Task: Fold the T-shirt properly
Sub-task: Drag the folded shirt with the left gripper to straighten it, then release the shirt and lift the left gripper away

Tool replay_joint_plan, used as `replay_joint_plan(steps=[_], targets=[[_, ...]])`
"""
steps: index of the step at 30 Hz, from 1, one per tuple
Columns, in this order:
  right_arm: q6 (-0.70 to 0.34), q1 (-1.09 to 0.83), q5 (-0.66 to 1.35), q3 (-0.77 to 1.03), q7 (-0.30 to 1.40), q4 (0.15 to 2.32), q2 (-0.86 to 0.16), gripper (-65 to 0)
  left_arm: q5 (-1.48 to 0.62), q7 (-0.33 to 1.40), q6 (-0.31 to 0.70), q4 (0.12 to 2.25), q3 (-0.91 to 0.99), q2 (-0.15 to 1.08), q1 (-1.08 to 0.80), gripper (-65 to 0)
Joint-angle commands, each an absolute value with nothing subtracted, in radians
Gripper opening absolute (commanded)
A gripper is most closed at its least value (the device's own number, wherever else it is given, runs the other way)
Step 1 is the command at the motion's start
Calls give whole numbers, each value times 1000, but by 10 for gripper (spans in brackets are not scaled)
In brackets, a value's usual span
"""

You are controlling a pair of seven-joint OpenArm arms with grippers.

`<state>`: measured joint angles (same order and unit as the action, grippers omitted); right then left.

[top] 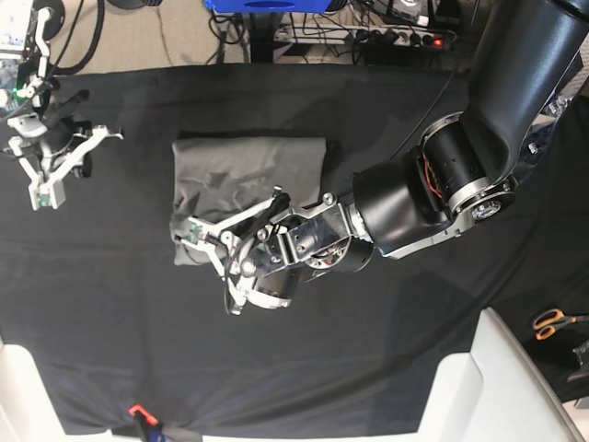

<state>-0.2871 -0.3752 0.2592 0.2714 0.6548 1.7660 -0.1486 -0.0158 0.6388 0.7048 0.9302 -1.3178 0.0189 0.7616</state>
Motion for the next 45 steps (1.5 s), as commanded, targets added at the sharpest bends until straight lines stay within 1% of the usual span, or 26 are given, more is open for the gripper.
replay_joint_plan(steps=[1,12,17,18,21,30,33,36,40,42,45], targets=[[-286,-371,266,278,636,1781,-159,-648,-21,630,698,937,-1307,5,791,-650],[-286,-372,266,275,636,1781,-159,-648,-21,630,698,928,-1307,1,773,-650],[-286,-377,266,275,636,1781,-159,-648,-21,628,698,862,-1307,-4,774,-650],[-286,-377,266,274,636,1781,-159,-648,-21,625,698,857,-1307,-4,776,-638],[-286,-378,266,274,636,1781,-159,-648,-15,585,698,857,-1307,1,777,-550],[-286,-392,266,274,636,1781,-159,-648,-13,575,698,855,-1307,-1,805,-332],[-286,-398,266,274,636,1781,-157,-648,-13,575,698,855,-1305,-1,825,-281],[-286,-398,268,274,636,1781,-157,-648,-13,575,698,855,-1305,-1,852,-252],[-286,-398,268,272,636,1781,-157,-648,-13,575,698,855,-1300,1,894,-250],[-286,-398,268,272,636,1781,-157,-648,-13,575,698,855,-1256,1,911,-250],[-288,-398,271,272,636,1782,-157,-648,-16,578,698,862,-1101,-4,934,-250]])
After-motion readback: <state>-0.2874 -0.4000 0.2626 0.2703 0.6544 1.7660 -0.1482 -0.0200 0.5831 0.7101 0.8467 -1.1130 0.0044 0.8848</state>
